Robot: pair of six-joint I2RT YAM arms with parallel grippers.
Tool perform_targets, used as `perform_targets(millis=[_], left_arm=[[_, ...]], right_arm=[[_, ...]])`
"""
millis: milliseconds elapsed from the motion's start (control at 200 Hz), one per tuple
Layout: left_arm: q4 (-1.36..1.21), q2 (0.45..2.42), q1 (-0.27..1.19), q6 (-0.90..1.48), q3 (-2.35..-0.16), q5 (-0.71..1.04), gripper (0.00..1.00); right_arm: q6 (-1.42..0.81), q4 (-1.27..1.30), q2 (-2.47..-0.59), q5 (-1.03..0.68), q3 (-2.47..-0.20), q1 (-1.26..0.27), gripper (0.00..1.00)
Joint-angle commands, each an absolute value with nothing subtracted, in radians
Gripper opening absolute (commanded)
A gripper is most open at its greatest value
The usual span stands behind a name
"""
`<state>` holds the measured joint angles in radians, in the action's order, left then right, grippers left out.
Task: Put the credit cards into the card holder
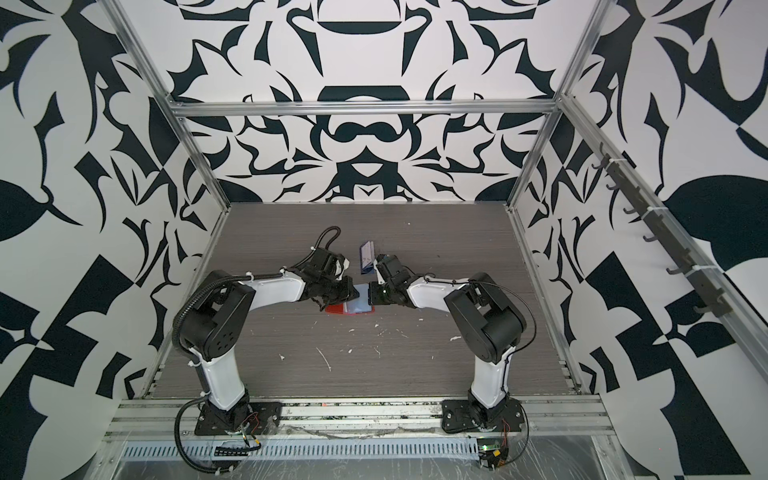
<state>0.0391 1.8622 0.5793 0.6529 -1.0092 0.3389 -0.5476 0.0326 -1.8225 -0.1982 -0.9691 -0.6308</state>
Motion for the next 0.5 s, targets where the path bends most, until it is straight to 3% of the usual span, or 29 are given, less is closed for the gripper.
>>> perform_targets(millis=[0, 100, 260, 495], left_arm=[[0.079, 1.858, 0.586, 0.646, -1.009, 0.329, 0.01], [0.086, 1.838, 0.588, 0.643, -1.005, 0.319, 0.00], [0.084, 1.793, 0.588, 0.638, -0.991, 0.299, 0.00], [0.053, 1.742, 0.589, 0.641, -0.962, 0.288, 0.00]], right_arm=[[-0.548, -0.014, -1.771, -0.145, -0.950, -0.638, 0.00], [-0.537, -0.049, -1.718, -0.076, -0.941, -0.639, 0.00], [-0.521, -0.084, -1.622, 0.013, -0.918, -0.640, 0.16], [-0.484, -0.071, -1.588, -0.092, -0.920, -0.640, 0.22]])
